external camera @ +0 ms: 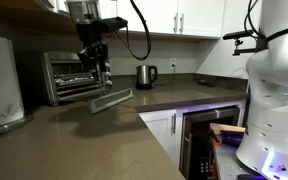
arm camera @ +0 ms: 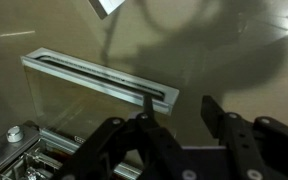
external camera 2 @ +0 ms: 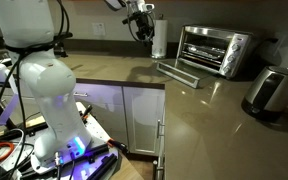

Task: Close the toaster oven door

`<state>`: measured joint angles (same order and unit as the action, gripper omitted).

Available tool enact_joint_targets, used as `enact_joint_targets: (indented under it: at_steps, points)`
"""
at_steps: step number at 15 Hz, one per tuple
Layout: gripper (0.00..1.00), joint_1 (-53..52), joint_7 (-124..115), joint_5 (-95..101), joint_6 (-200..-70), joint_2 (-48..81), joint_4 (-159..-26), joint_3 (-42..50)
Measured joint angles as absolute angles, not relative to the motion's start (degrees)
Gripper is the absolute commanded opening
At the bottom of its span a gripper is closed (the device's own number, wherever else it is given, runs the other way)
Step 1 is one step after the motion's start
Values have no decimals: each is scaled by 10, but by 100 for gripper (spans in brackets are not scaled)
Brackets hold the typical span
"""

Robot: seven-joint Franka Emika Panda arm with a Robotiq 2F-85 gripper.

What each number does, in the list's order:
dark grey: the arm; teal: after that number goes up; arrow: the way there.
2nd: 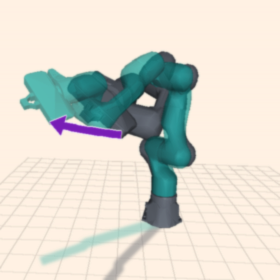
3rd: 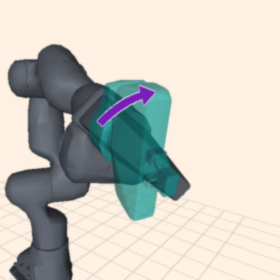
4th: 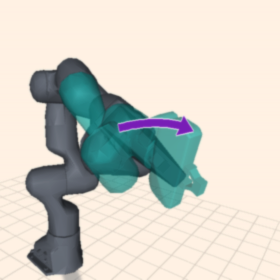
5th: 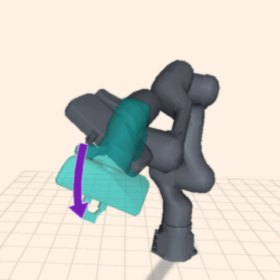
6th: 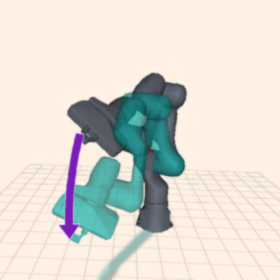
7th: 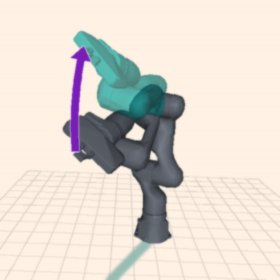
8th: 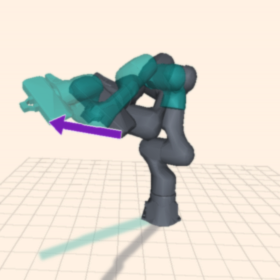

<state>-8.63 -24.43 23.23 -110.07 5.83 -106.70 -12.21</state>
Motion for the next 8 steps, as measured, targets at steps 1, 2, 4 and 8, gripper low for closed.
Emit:
enact_joint_targets:
  at_steps: [1, 2, 4, 8]
  points:
    - [30, -90, -244, 233, -1101, 67, -1059, -119]
    - [31, -94, -244, 233, -1101, 76, -1051, -116]
    - [13, -101, -244, 233, -1101, 90, -1037, -109]
    - [0, -111, -244, 234, -1105, 109, -1021, -100]
